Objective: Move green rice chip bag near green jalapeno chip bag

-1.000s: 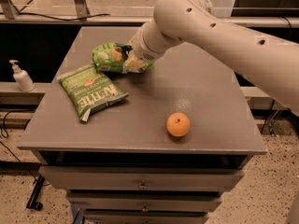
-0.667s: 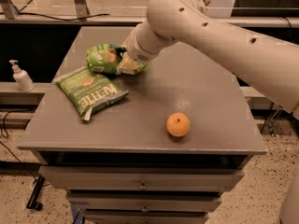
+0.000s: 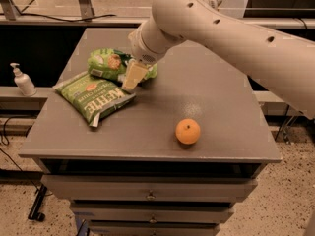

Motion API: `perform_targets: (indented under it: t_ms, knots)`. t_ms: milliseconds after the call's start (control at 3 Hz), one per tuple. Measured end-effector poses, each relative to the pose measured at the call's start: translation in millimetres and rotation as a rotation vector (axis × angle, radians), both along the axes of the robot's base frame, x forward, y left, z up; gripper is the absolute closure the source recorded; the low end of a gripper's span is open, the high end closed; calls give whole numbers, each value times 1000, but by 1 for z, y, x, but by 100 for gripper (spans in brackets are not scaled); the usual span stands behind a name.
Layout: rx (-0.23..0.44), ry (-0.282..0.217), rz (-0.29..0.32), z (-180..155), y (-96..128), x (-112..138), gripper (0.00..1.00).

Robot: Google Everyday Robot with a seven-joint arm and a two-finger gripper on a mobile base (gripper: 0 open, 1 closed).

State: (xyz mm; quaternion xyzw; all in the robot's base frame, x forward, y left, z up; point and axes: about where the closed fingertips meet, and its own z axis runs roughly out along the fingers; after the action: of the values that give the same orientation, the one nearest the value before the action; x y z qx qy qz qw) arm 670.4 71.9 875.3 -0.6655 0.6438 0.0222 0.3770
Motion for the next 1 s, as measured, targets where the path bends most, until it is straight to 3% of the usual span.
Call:
perform_targets:
  t_ms: [333,667,1000]
  knots:
    - [24,-13,-28,29,-15,-6,0]
    - [76,-47,-66,77,-47,-21,0]
    - [132,-128,-141,126,-105,-35,0]
